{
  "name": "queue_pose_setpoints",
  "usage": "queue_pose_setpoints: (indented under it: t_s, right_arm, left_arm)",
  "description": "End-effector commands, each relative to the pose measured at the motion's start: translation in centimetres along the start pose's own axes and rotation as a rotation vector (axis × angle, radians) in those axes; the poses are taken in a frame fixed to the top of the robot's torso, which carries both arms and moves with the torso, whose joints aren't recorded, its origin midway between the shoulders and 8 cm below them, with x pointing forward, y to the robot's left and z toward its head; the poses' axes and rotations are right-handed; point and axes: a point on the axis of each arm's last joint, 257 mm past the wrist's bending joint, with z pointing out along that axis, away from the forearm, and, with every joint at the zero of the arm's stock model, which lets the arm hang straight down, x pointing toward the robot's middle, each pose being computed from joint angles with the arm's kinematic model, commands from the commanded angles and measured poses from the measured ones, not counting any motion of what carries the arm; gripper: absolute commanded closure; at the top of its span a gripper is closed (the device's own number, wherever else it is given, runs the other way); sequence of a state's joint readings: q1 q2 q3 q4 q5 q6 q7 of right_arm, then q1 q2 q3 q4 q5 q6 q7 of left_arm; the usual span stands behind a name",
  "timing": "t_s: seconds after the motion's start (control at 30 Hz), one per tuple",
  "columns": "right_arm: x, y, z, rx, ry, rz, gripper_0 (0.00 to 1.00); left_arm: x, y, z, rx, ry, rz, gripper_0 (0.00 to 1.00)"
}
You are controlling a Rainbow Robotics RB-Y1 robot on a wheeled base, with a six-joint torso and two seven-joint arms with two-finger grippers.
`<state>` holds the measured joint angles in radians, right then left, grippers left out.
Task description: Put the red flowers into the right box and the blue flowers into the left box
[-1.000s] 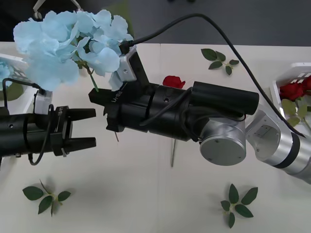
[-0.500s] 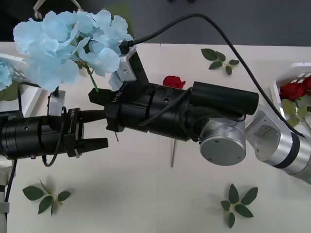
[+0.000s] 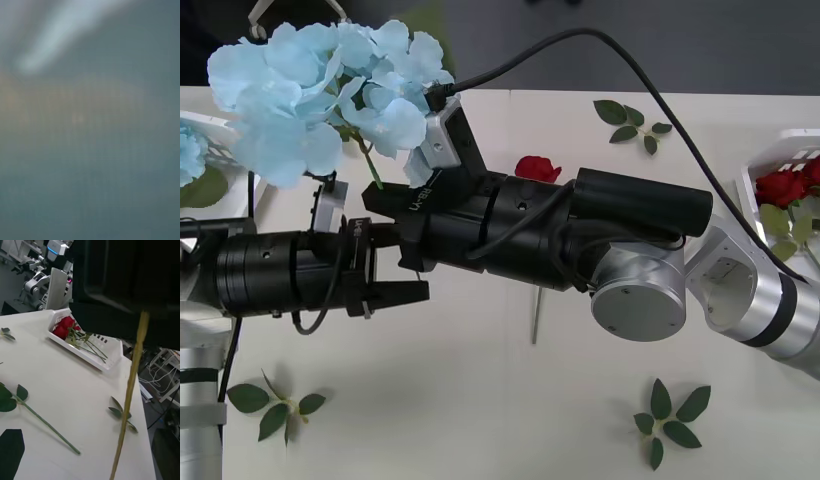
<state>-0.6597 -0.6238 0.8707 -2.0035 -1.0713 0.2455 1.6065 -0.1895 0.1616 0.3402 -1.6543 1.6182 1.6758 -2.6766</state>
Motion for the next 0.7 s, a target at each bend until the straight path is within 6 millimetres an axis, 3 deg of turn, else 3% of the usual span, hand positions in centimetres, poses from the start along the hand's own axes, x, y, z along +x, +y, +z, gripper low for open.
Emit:
queue_pose_setpoints:
  t_s: [0.03,0.1,0.2,0.27,0.7]
  right_arm:
    - [-1.92,1.48,0.68,-0.036,-0.031,-0.049,1.0]
    - [-1.92,1.48,0.68,-0.036,-0.031,-0.049,1.0]
    - [-1.92,1.48,0.68,-0.036,-0.031,-0.049,1.0]
    - [-1.92,1.48,0.68,-0.036,-0.031,-0.049,1.0]
    - [-1.92,1.48,0.68,-0.036,-0.031,-0.049,1.0]
  left_arm:
    - [-1.36,-0.26,0.97,0.021,-0.001,0.072,0.18]
    - [-1.34,-0.29,0.97,0.022,0.0,0.072,0.68]
    - [-1.25,-0.33,1.05,0.025,0.001,0.069,0.95]
    - [-1.25,-0.33,1.05,0.025,0.001,0.069,1.0]
    - [-1.35,-0.34,0.92,0.024,-0.008,0.067,1.0]
